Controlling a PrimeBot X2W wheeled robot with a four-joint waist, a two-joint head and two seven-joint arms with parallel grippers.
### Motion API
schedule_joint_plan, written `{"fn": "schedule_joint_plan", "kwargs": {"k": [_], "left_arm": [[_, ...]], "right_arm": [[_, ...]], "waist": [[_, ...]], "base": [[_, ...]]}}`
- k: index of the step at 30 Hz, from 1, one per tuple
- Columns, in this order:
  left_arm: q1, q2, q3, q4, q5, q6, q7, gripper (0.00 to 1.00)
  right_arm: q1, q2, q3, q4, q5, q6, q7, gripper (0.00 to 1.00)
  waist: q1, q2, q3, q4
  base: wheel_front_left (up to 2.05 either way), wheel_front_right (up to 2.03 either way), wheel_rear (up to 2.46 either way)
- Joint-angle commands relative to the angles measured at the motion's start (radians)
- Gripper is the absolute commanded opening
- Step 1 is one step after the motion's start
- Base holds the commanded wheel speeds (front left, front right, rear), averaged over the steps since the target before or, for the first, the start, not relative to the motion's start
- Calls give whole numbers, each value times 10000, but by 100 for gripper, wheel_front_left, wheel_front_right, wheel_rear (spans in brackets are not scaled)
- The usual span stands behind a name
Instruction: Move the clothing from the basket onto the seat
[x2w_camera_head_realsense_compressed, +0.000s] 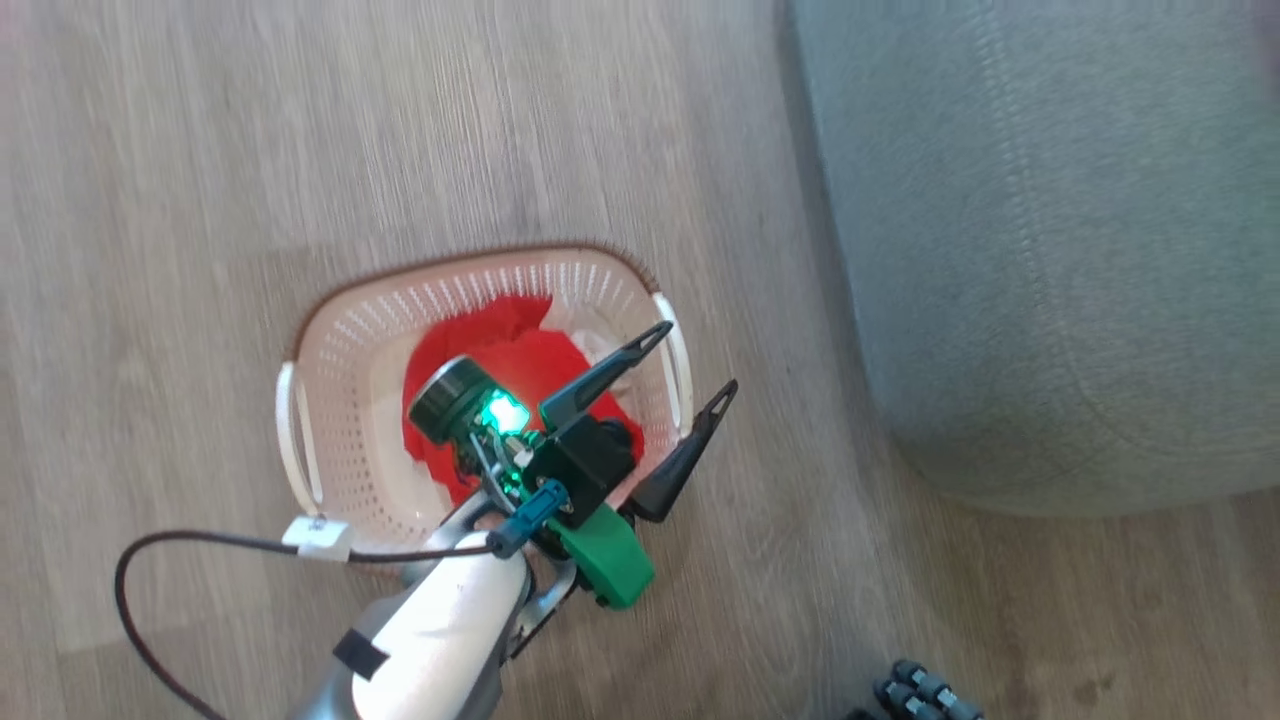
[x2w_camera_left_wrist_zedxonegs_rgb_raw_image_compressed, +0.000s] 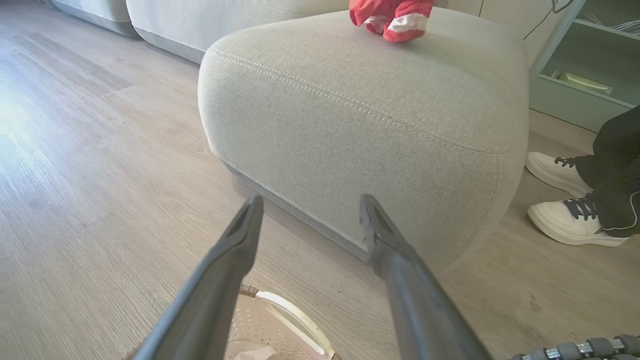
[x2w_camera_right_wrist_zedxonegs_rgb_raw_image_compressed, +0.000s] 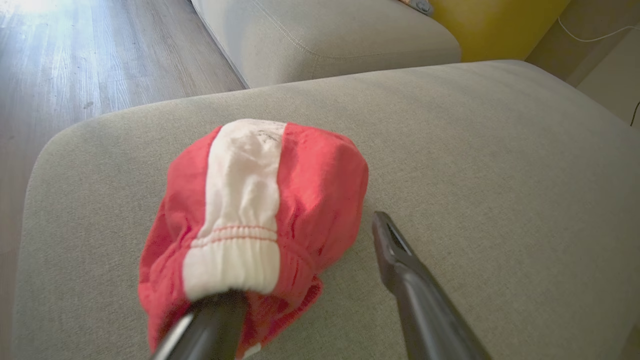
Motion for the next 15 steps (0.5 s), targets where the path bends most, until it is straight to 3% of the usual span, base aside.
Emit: {"fn": "schedule_joint_plan", "kwargs": {"k": [1, 15], "left_arm": [[131, -105, 296, -280, -85, 64, -49, 100], [1039, -286, 848, -482, -249, 251, -49, 100]], "right_arm": [[221, -99, 211, -396, 117, -2, -112, 100], [1560, -259, 1677, -1853, 1952, -2, 357, 100]], "waist": [[1, 0, -618, -124], [1, 0, -2297, 26]], "base": [[0, 0, 0], [0, 0, 0]]}}
